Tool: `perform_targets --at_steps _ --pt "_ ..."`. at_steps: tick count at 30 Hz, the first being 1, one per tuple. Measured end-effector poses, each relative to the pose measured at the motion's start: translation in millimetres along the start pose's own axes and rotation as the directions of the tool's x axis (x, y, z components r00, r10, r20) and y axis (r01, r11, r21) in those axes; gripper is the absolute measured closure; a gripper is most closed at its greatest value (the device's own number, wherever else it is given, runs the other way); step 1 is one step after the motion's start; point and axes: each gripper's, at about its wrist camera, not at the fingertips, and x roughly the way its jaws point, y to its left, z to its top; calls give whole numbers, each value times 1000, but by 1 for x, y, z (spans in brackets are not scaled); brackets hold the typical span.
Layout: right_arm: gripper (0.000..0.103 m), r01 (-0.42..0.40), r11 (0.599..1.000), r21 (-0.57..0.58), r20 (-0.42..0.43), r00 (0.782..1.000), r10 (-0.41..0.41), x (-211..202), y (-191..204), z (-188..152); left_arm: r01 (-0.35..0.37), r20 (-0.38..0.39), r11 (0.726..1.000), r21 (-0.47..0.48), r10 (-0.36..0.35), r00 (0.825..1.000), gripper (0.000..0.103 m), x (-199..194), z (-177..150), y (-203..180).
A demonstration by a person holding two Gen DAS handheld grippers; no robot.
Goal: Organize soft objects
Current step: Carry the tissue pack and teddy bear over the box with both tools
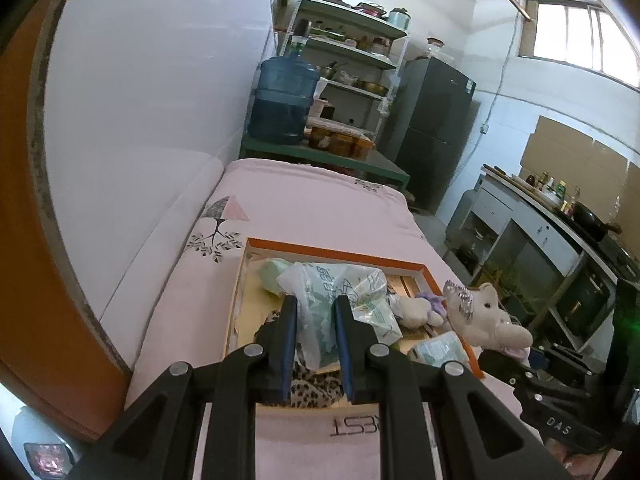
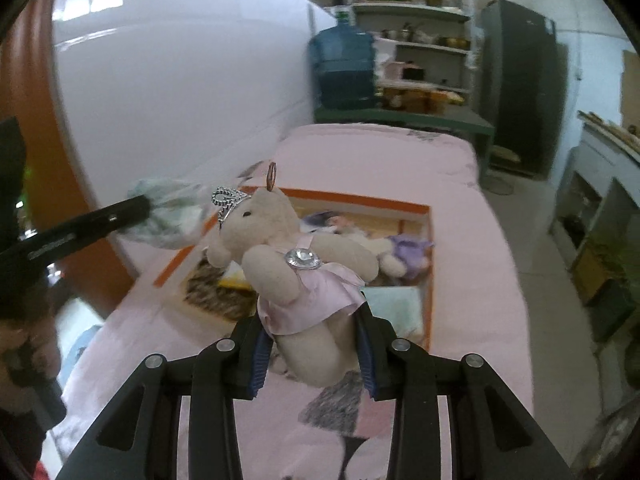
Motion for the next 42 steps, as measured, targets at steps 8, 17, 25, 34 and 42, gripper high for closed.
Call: perform_targets --at_steps 8,17,25,34,42 --pt "66 54 996 70 -14 999 -53 28 -10 15 -9 -18 1000 -14 9 1000 84 24 5 2" --pt "65 77 991 109 -50 996 -72 65 -18 25 -43 -35 999 -29 42 999 84 53 11 4" --pt "65 88 989 119 -63 995 -81 83 -21 32 -67 -57 998 -21 66 996 84 75 11 5" --pt "65 97 989 114 -74 993 -88 96 -24 34 -95 -88 995 16 96 991 84 95 9 0" --pt "65 108 987 117 -89 991 -98 110 -28 31 -116 -118 992 48 121 986 84 113 6 -1"
